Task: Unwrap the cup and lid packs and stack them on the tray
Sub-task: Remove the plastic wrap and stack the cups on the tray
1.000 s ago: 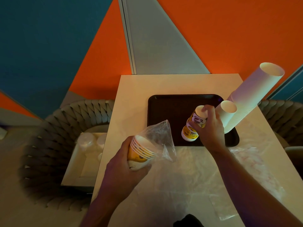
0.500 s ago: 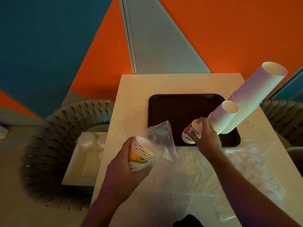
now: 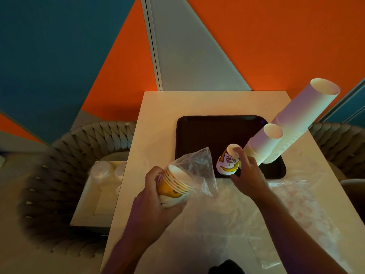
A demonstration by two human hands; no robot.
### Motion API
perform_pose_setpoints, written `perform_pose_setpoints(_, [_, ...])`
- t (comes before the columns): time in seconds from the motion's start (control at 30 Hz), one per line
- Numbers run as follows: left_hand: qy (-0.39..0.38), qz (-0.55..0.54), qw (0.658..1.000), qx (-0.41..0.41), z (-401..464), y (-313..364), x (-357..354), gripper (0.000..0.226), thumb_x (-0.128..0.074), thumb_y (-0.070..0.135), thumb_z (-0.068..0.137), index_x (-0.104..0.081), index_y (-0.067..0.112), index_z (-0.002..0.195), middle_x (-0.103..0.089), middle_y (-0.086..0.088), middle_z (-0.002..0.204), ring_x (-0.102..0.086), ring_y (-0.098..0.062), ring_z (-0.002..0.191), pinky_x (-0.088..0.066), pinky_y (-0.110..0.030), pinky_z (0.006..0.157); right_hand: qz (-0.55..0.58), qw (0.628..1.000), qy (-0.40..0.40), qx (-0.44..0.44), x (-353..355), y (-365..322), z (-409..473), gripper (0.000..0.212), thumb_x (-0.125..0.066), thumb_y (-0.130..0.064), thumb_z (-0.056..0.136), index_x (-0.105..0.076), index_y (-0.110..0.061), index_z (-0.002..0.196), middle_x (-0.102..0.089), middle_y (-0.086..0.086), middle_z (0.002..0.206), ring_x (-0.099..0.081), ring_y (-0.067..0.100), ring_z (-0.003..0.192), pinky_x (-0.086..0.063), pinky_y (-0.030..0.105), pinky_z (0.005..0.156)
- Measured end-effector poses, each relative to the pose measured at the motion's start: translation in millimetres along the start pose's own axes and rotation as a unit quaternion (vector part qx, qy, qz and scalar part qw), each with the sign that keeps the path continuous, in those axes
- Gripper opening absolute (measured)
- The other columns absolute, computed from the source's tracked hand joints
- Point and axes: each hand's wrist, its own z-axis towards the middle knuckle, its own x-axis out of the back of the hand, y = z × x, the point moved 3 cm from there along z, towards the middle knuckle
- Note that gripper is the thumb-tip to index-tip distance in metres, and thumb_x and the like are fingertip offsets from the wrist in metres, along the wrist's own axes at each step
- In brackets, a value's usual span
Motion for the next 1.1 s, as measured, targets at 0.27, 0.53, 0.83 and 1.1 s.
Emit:
perform_pose_setpoints(0.27, [-0.007, 0.004, 1.0, -0.013, 2, 5, -1, 0.077, -0.072, 0.07, 0.059, -0.022, 0.073, 0.117, -0.061, 0.023, 0.111, -0.064, 0.007, 0.095, -0.055, -0.015, 0.068, 0.18, 0.981, 0.033, 0.058, 55, -55, -17, 0.019, -0.069, -0.007, 0.091, -0.07, -0.026, 0.09, -0.071, -0.007, 0.091, -0.065, 0.008, 0.074, -0.044, 0.009, 0.061])
perform_pose_setpoints(0.53, [-0.028, 0.005, 0.999, -0.018, 3, 13, -2, 0.077, -0.072, 0.064, 0.061, -0.02, 0.078, 0.116, -0.052, 0.046, 0.112, -0.06, 0.013, 0.1, -0.054, -0.01, 0.071, 0.27, 0.94, -0.138, 0.154, 57, -107, -37, 0.017, -0.073, -0.011, 0.091, -0.078, -0.026, 0.096, -0.077, -0.013, 0.094, -0.072, 0.004, 0.091, -0.057, 0.025, 0.083])
perform_pose_setpoints(0.83, [-0.034, 0.001, 0.999, -0.017, 2, 19, 0, 0.074, -0.065, 0.087, 0.056, -0.023, 0.076, 0.116, -0.053, 0.042, 0.113, -0.063, 0.008, 0.096, -0.057, -0.017, 0.071, 0.321, 0.889, -0.26, 0.195, 47, -129, -44, 0.012, -0.075, -0.031, 0.087, -0.076, -0.043, 0.088, -0.063, -0.017, 0.098, -0.065, 0.007, 0.096, -0.055, 0.031, 0.085])
perform_pose_setpoints(1.1, [-0.045, 0.01, 0.998, -0.032, 3, 23, -4, 0.074, -0.07, 0.067, 0.061, -0.023, 0.077, 0.117, -0.05, 0.04, 0.117, -0.061, 0.006, 0.1, -0.056, -0.017, 0.071, 0.282, 0.891, -0.311, 0.173, 36, -126, -42, 0.018, -0.085, -0.036, 0.08, -0.079, -0.031, 0.097, -0.062, -0.014, 0.121, -0.056, 0.011, 0.123, -0.05, 0.047, 0.105])
